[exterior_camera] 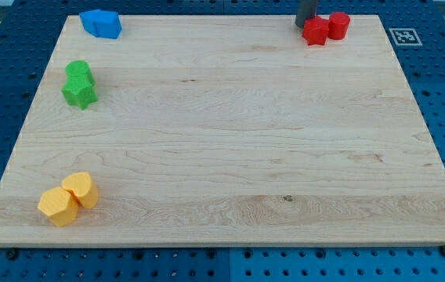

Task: Place the red star below the red circle

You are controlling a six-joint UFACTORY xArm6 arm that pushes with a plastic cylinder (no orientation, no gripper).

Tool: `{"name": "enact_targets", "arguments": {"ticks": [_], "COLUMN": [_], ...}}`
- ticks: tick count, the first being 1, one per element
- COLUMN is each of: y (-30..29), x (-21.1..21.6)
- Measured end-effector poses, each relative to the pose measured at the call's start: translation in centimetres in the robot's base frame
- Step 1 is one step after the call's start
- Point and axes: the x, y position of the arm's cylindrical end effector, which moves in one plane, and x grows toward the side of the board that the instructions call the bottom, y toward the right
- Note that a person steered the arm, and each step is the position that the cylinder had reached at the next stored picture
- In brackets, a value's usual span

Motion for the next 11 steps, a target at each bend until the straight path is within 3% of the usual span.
{"name": "enact_targets", "arguments": {"ticks": [4, 8, 11], "y": [0.1, -2.6, 1.3], "x": [8.7, 6.4, 6.2]}}
